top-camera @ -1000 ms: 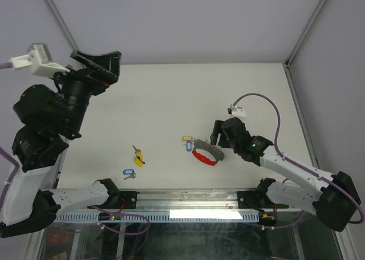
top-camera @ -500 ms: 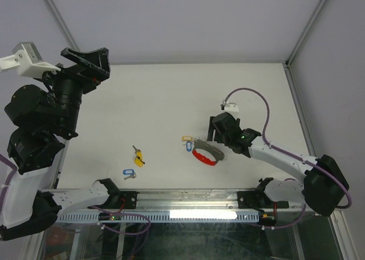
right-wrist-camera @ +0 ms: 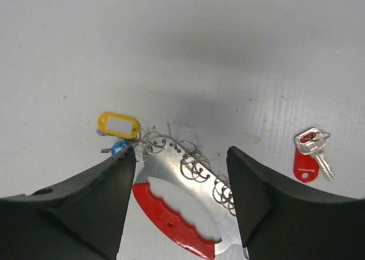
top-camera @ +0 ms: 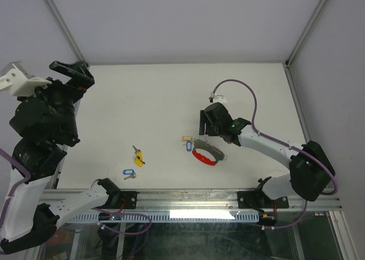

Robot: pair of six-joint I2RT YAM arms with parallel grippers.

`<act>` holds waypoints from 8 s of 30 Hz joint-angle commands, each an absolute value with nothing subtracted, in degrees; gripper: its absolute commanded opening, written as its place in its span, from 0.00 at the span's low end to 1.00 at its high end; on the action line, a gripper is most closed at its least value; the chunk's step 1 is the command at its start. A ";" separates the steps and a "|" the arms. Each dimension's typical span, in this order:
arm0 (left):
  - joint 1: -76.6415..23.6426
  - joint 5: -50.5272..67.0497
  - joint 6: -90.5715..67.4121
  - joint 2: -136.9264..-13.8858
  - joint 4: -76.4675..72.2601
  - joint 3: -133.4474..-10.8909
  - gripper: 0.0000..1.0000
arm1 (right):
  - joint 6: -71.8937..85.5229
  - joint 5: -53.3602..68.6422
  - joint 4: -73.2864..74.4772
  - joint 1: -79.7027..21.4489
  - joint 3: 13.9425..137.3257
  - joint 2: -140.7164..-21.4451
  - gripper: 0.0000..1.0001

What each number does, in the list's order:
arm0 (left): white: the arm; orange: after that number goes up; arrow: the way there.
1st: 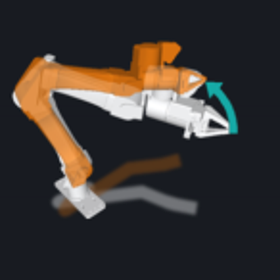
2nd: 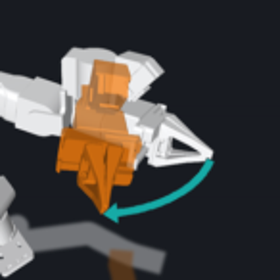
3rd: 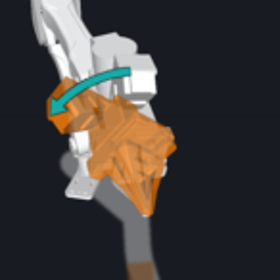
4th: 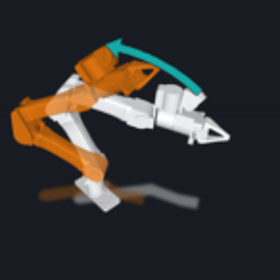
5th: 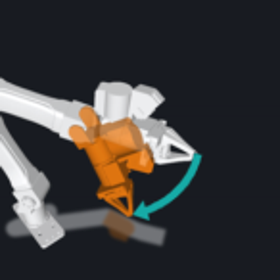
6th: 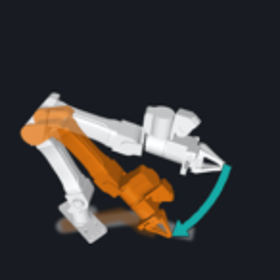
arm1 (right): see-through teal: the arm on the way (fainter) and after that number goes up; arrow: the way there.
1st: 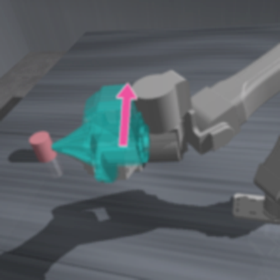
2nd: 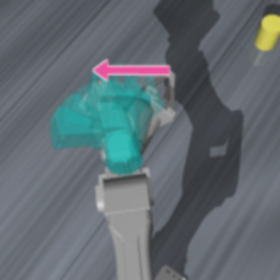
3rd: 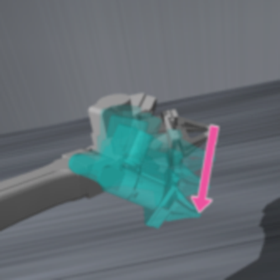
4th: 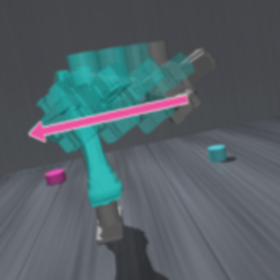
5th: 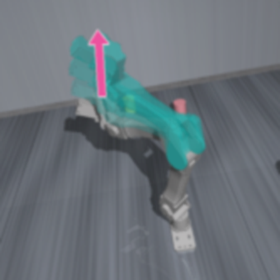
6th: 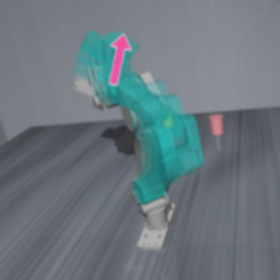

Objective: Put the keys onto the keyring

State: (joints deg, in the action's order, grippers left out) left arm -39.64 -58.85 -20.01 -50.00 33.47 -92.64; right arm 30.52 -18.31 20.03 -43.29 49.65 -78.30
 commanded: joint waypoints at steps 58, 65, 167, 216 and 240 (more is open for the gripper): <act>-24.27 -34.20 -14.87 -61.78 29.47 -64.46 0.99 | 22.67 -7.32 28.04 -34.92 59.37 -96.16 0.37; -24.00 -33.73 -14.68 -61.96 29.31 -64.32 0.99 | 22.24 -4.10 26.67 -34.22 59.28 -95.34 0.40; -22.38 -30.48 -12.85 -62.25 27.76 -63.11 0.99 | 20.23 19.43 15.26 -24.26 49.57 -87.48 0.00; -30.50 -2.04 -14.25 -53.43 15.60 -53.93 0.97 | 1.37 -6.37 30.07 -54.33 66.10 -64.36 0.00; -38.92 17.05 -0.60 -48.51 1.16 -47.22 0.78 | -9.30 7.24 22.74 -53.60 61.18 -55.20 0.00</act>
State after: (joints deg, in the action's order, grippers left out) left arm -38.61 9.93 -7.07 -49.43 4.75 -46.33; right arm -6.42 2.13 26.68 -54.06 59.77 -56.93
